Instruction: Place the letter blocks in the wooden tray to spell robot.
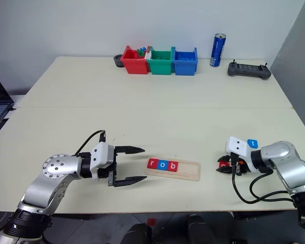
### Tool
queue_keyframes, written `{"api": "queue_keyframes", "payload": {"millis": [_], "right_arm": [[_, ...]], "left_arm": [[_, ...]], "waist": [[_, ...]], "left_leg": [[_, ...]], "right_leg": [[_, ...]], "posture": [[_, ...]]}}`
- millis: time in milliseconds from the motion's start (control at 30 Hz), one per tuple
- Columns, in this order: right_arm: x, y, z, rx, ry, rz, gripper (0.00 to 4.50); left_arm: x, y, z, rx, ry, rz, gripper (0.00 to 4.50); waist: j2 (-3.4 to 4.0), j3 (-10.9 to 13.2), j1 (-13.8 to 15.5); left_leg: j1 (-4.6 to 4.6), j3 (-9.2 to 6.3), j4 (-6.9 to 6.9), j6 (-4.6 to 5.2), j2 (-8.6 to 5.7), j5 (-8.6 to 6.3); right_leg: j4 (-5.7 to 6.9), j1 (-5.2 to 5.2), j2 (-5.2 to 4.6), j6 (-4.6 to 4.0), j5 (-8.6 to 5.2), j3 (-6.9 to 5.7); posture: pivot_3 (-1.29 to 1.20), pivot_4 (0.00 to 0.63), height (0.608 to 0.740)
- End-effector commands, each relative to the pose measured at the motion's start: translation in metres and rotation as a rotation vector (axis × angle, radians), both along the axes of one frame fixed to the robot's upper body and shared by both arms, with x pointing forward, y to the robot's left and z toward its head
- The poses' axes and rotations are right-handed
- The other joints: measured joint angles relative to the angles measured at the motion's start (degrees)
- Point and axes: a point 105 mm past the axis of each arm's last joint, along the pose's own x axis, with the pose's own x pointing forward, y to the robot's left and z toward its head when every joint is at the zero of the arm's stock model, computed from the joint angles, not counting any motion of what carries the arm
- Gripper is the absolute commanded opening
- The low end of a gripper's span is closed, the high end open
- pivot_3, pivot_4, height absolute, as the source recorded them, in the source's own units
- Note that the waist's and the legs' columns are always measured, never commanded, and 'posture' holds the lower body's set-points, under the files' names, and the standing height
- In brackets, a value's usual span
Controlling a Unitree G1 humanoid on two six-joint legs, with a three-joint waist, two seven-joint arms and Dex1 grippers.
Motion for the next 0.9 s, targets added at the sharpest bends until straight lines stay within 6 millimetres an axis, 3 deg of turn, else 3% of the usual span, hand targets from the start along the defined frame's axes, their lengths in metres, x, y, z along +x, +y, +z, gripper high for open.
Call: {"api": "queue_keyframes", "payload": {"millis": [33, 300, 533, 667, 900], "right_arm": [[0.006, 0.001, -0.003, 0.018, -0.053, -0.04, 1.72], [-0.005, -0.004, 0.01, 0.045, -0.059, -0.065, 4.48], [-0.005, -0.026, -0.001, -0.019, -0.023, -0.123, 4.48], [-0.007, -0.024, -0.003, 0.006, 0.027, -0.11, 4.48], [-0.005, -0.017, -0.005, 0.028, 0.057, -0.112, 2.15]], "left_arm": [[-0.001, -0.001, 0.006, -0.007, -0.038, -0.012, 4.5], [-0.004, -0.009, 0.014, -0.011, -0.046, -0.022, 4.5], [-0.002, -0.01, 0.015, -0.012, -0.042, -0.024, 4.5], [0.0, -0.008, 0.015, -0.01, -0.044, -0.021, 4.5], [-0.002, -0.004, 0.012, -0.006, -0.044, -0.01, 4.5]], "waist": [[-0.09, -0.05, -0.16], [-0.1, -0.05, 0.01], [-0.1, -0.05, 0.05], [-0.1, -0.05, 0.04], [-0.1, -0.05, 0.05]], "left_leg": [[0.01, 0.0, 0.0, 0.0, 0.01, 0.0], [0.02, 0.02, 0.05, -0.01, 0.01, 0.01], [0.02, 0.0, 0.03, 0.0, 0.01, 0.01], [0.03, 0.01, 0.05, -0.01, 0.01, 0.01], [0.03, 0.0, 0.03, -0.01, 0.01, 0.0]], "right_leg": [[0.01, 0.0, 0.01, 0.0, 0.0, 0.0], [0.04, 0.02, 0.02, 0.01, 0.0, 0.02], [0.02, 0.02, 0.02, 0.01, 0.0, 0.01], [0.02, 0.05, 0.02, 0.01, 0.0, 0.01], [0.02, 0.05, 0.02, 0.0, 0.0, 0.0]], "posture": [[0.0, 0.15, 0.74], [0.0, 0.15, 0.74], [0.0, 0.15, 0.74], [0.0, 0.15, 0.74], [0.0, 0.15, 0.74]]}}
